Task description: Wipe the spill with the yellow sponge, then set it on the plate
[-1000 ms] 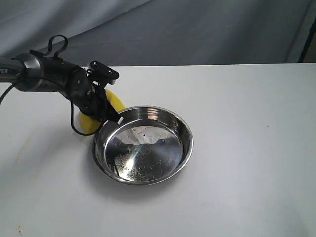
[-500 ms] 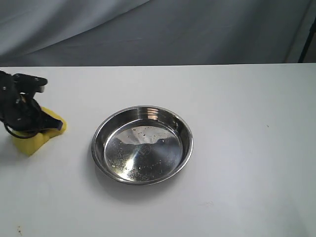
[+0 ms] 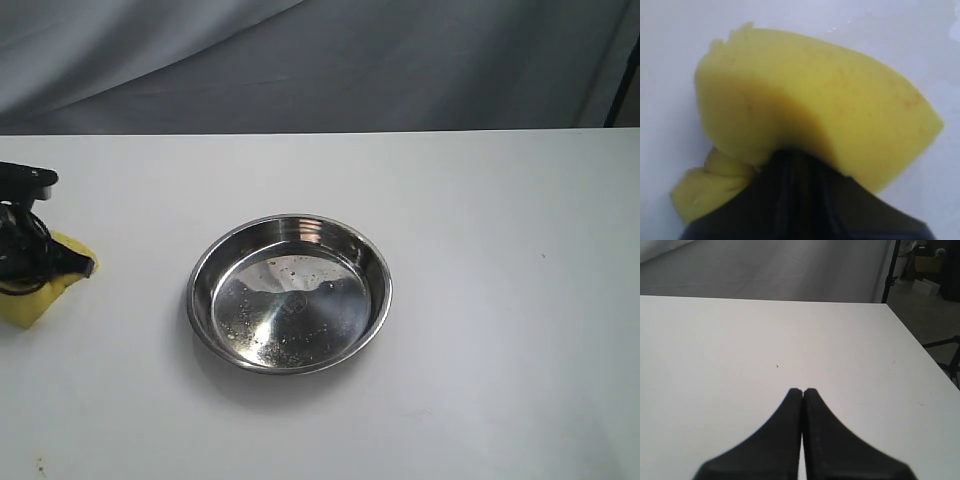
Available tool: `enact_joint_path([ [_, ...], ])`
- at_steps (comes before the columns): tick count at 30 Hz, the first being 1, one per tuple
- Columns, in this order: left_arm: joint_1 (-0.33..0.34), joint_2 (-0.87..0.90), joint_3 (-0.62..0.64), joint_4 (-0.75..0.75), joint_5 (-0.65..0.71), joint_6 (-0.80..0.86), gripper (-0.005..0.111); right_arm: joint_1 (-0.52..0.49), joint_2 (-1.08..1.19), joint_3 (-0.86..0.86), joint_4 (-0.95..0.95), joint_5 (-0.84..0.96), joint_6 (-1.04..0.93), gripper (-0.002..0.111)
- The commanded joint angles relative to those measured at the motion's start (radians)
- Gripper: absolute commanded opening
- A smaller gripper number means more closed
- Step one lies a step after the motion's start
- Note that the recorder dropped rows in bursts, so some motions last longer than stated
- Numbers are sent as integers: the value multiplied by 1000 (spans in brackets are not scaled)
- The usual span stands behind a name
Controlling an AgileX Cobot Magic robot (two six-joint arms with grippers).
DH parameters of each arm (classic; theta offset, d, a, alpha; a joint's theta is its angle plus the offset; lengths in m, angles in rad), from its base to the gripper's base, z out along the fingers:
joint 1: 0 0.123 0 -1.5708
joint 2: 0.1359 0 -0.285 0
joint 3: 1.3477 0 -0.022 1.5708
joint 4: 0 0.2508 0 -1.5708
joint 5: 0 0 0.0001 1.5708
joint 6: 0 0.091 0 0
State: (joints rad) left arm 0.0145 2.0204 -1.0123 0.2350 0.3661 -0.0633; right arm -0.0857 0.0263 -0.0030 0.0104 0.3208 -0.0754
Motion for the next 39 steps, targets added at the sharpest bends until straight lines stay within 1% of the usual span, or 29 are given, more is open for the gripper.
enact_joint_path([
  [1, -147, 96, 125, -52, 351, 46, 0, -4, -6, 3, -10, -2, 1, 0],
  [6, -317, 96, 125, -71, 392, 94, 0, -4, -6, 3, -10, -2, 1, 0],
  [11, -443, 96, 125, -72, 396, 112, 0, -4, -6, 3, -10, -2, 1, 0],
  [14, -482, 96, 125, -75, 396, 124, 0, -4, -6, 3, -10, -2, 1, 0],
  [17, -481, 96, 125, -75, 398, 124, 0, -4, -6, 3, -10, -2, 1, 0],
  [19, -467, 96, 125, -68, 403, 124, 0, -4, -6, 3, -10, -2, 1, 0],
  [22, -419, 96, 126, -42, 422, 119, 0, -4, -6, 3, -10, -2, 1, 0],
  [25, -335, 96, 127, -37, 435, 118, 0, -4, -6, 3, -10, -2, 1, 0],
  [30, -179, 96, 127, -72, 397, 112, 0, -4, -6, 3, -10, -2, 1, 0],
  [35, -40, 96, 127, -69, 388, 17, 0, -4, -6, 3, -10, -2, 1, 0],
  [37, 3, 96, 127, -69, 394, -20, 0, -4, -6, 3, -10, -2, 1, 0],
  [39, 21, 96, 127, -73, 415, -35, 0, -4, -6, 3, -10, -2, 1, 0],
])
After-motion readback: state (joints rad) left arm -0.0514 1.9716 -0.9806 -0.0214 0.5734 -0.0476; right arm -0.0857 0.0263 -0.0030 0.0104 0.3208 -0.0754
